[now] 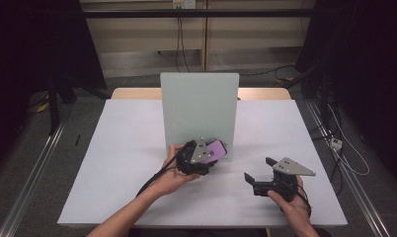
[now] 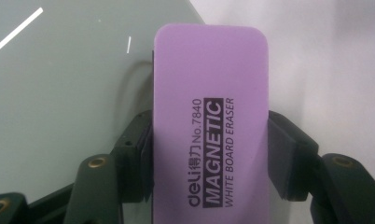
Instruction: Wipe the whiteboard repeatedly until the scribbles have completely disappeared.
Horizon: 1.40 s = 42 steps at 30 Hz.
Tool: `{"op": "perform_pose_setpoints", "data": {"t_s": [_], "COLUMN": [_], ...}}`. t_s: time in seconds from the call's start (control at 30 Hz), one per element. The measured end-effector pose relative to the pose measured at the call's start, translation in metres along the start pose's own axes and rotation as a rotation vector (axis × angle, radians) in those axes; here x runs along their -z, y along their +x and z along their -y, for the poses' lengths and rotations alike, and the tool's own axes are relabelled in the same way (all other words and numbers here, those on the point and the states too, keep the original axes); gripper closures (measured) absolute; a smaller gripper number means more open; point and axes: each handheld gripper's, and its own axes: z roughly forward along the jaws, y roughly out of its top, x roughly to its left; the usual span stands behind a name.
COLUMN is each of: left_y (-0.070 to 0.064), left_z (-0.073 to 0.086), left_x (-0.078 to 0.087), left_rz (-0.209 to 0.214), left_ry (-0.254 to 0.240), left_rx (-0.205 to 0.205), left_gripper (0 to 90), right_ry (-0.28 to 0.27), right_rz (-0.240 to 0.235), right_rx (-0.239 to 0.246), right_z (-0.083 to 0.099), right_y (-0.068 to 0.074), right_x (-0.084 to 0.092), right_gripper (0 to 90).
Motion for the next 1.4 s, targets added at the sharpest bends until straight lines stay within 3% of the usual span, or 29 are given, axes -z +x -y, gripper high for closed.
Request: {"op": "perform_pose_setpoints", "data": {"t_s": [0.3, 0.37, 0.5, 0.73, 1.0, 1.17, 1.4], "left_y": [0.026, 0.028, 0.018, -0.002, -0.014, -0.015, 0.003], "left_z": [-0.017, -0.019, -0.018, -0.014, -0.007, -0.006, -0.011], "left_x": [0.019, 0.020, 0.014, -0.005, -0.016, -0.016, 0.004], "left_rz": [-0.054, -0.061, -0.070, -0.031, 0.018, 0.021, -0.058], "left_ry": [-0.102, -0.109, -0.068, -0.004, 0.040, 0.041, 0.010], "left_rx": [0.083, 0.084, 0.010, -0.062, -0.076, -0.065, -0.016], "left_gripper": [41.0, 41.0, 41.0, 41.0, 41.0, 41.0, 41.1], "right_ry": [0.011, 0.010, 0.014, 0.013, 0.011, 0.013, 0.012], "right_rz": [-0.002, -0.002, -0.002, 0.000, -0.002, -0.003, -0.004], "right_rx": [0.000, 0.000, 0.001, -0.001, -0.003, 0.002, -0.001], "right_z": [0.000, 0.000, 0.000, 0.000, 0.000, 0.000, 0.000], "right_y": [0.000, 0.000, 0.000, 0.000, 0.000, 0.000, 0.000], "right_x": [-0.001, -0.001, -0.001, -0.001, -0.001, -0.001, -0.001], "right_gripper": [5.3, 5.4, 5.4, 5.4, 5.4, 5.4, 5.4]}}
